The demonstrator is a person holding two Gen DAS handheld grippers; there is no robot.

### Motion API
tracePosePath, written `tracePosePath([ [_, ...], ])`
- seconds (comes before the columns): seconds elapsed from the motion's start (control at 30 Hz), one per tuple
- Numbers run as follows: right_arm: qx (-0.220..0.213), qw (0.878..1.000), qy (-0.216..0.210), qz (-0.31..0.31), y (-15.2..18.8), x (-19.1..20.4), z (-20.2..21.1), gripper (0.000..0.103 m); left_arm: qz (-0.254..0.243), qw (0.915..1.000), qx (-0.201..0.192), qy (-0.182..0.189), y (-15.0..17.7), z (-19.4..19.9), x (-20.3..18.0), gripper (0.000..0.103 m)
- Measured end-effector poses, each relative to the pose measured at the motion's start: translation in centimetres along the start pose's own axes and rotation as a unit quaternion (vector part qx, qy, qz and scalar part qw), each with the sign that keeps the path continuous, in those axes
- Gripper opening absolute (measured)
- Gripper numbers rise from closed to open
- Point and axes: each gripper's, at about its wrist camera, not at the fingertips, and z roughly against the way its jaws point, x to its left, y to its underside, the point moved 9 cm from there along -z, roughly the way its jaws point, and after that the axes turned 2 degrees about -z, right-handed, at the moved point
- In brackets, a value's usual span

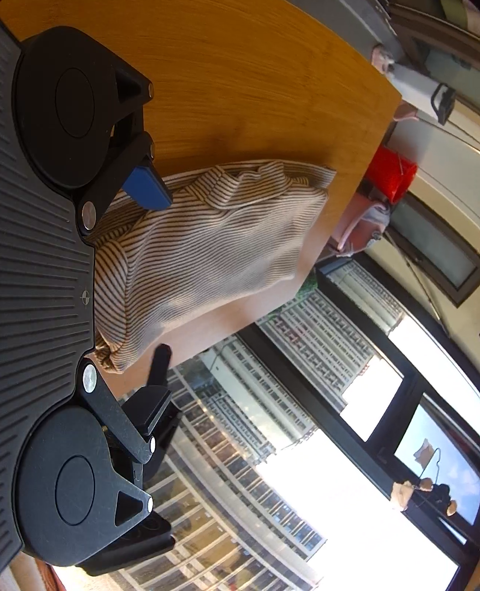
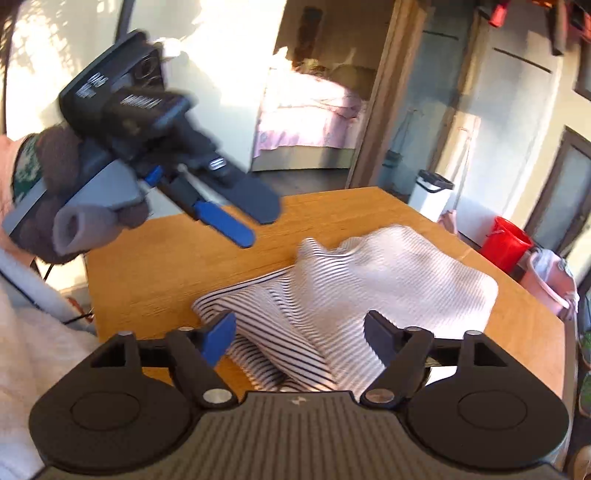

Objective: Fold clothes
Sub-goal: 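Open both grippers and smooth the folded shirt stack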

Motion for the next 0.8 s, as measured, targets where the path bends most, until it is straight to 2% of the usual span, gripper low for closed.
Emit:
tracePosePath([
  [0.1,0.013,0.997,0.042,-0.07,1.7,-3.2,-0.1,0.092,-0.081,0.9942,0.038,-0.06,1.7,-1.5,-0.5,0.103],
  [0.2,0.045,0.992,0.078,-0.084,4.2,-4.6,-0.9,0.103,-0.156,0.9743,0.076,-0.144,3.3,-3.1,0.0,0.103],
  [0.23,0.05,0.992,0.076,-0.089,4.9,-5.0,-1.0,0.103,-0.172,0.9673,0.084,-0.166,3.6,-3.5,0.4,0.103],
  [0.27,0.05,0.991,0.073,-0.097,5.3,-5.2,-1.0,0.103,-0.177,0.9646,0.089,-0.174,3.8,-3.8,0.6,0.103],
  [0.53,0.048,0.987,0.046,-0.146,6.4,-5.8,-0.7,0.103,-0.162,0.9684,0.092,-0.165,3.9,-3.8,0.9,0.103],
  [0.73,0.063,0.977,0.02,-0.205,7.2,-6.4,-1.0,0.103,-0.158,0.9706,0.086,-0.16,3.9,-4.0,0.8,0.103],
  [0.8,0.063,0.976,0.021,-0.206,7.3,-6.3,-0.9,0.103,-0.155,0.9721,0.081,-0.157,3.8,-4.0,0.9,0.103],
])
